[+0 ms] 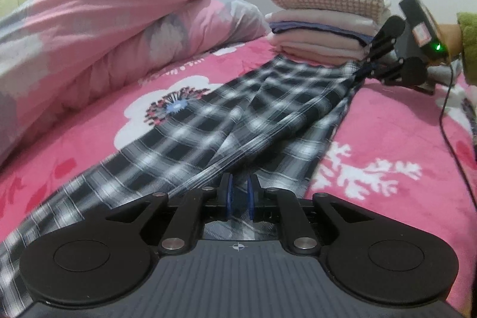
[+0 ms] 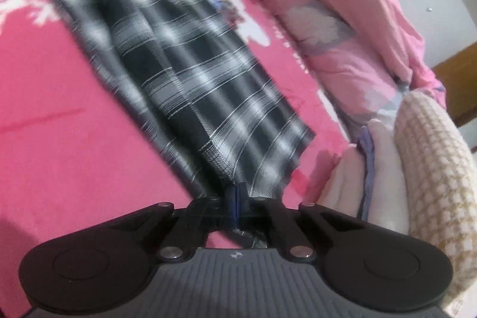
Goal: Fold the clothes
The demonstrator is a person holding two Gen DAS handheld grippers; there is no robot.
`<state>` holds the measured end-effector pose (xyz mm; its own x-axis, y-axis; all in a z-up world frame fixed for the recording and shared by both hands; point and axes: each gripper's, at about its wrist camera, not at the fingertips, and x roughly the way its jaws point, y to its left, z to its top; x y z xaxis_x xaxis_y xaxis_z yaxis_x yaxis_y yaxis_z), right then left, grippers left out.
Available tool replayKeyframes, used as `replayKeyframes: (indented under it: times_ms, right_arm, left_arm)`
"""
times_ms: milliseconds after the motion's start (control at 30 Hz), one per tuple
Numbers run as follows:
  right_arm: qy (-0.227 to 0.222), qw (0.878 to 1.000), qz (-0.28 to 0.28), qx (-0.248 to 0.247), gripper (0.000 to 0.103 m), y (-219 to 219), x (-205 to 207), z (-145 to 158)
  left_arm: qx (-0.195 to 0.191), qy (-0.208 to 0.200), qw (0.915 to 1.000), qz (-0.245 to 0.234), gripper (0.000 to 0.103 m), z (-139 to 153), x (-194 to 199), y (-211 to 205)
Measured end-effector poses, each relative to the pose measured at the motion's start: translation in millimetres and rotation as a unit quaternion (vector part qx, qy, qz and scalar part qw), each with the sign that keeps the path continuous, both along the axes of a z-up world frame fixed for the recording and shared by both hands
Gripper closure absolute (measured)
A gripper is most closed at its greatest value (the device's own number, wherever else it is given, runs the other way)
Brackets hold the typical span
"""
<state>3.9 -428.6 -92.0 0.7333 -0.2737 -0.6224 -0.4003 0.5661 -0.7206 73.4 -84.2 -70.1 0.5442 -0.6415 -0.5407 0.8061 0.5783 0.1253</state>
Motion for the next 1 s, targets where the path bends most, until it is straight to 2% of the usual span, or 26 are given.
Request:
replayKeyframes:
  times_ms: [100, 200, 333, 400, 467, 500, 533, 600, 633, 733, 800, 900, 1000]
  right_arm:
    - [0.008, 1.0, 0.005, -0.018, 0.103, -1.0, -2.0, -5.1]
    - [-0.006, 0.999, -0.008, -0.034, 0.102, 1.3, -2.5, -2.8]
    - [-0.04, 0.998, -0.042, -0.031, 0.096, 6.9, -11.7, 15.9]
    - [-0.054, 0.998, -0.043, 0.009, 0.096, 18.5, -15.6, 31.9]
    - [-0.062, 0.996, -0.024, 0.067, 0.096, 38.1, -14.9, 48.3]
    - [-0.062, 0.992, -0.005, 0.109, 0.096, 53.2, -13.1, 58.0]
    - [-0.058, 0.987, 0.016, 0.15, 0.095, 69.4, -12.0, 66.5]
    - [-0.039, 0.972, 0.062, 0.222, 0.083, 106.3, -3.0, 75.0]
    - [-0.028, 0.962, 0.086, 0.257, 0.073, 125.2, 2.1, 78.7]
    - [0.024, 0.937, 0.131, 0.324, 0.072, 183.1, 17.6, 73.7]
    - [0.052, 0.93, 0.151, 0.331, 0.074, 213.9, 22.2, 63.3]
    - [0.067, 0.938, 0.175, 0.293, 0.075, 247.9, 24.6, 47.2]
    - [0.067, 0.946, 0.177, 0.262, 0.076, 260.5, 37.0, 38.1]
  left_arm:
    - [0.007, 0.015, 0.9999, 0.004, 0.093, 3.9, -6.4, 8.9]
    - [0.022, 0.014, 0.9995, 0.02, 0.093, 13.8, -14.0, 27.4]
    - [0.058, 0.006, 0.9944, 0.088, 0.093, 36.0, -20.2, 77.2]
    - [0.069, 0.008, 0.9895, 0.127, 0.093, 44.5, -19.7, 102.8]
    - [0.075, 0.025, 0.9849, 0.154, 0.084, 46.6, -17.8, 124.8]
    - [0.074, 0.033, 0.9824, 0.168, 0.083, 45.2, -17.6, 132.6]
    - [0.072, 0.041, 0.9803, 0.179, 0.081, 43.3, -17.7, 139.3]
    - [0.058, 0.052, 0.9794, 0.187, 0.08, 35.6, -19.2, 144.8]
    - [0.054, 0.052, 0.9797, 0.186, 0.08, 30.6, -21.3, 143.4]
    - [0.048, 0.02, 0.9845, 0.167, 0.08, 15.1, -31.1, 131.7]
    - [0.044, -0.005, 0.9871, 0.153, 0.082, 6.2, -35.1, 121.7]
    - [0.044, -0.016, 0.9897, 0.135, 0.082, -1.0, -30.0, 110.6]
    - [0.049, -0.023, 0.9912, 0.121, 0.081, -6.4, -25.0, 104.5]
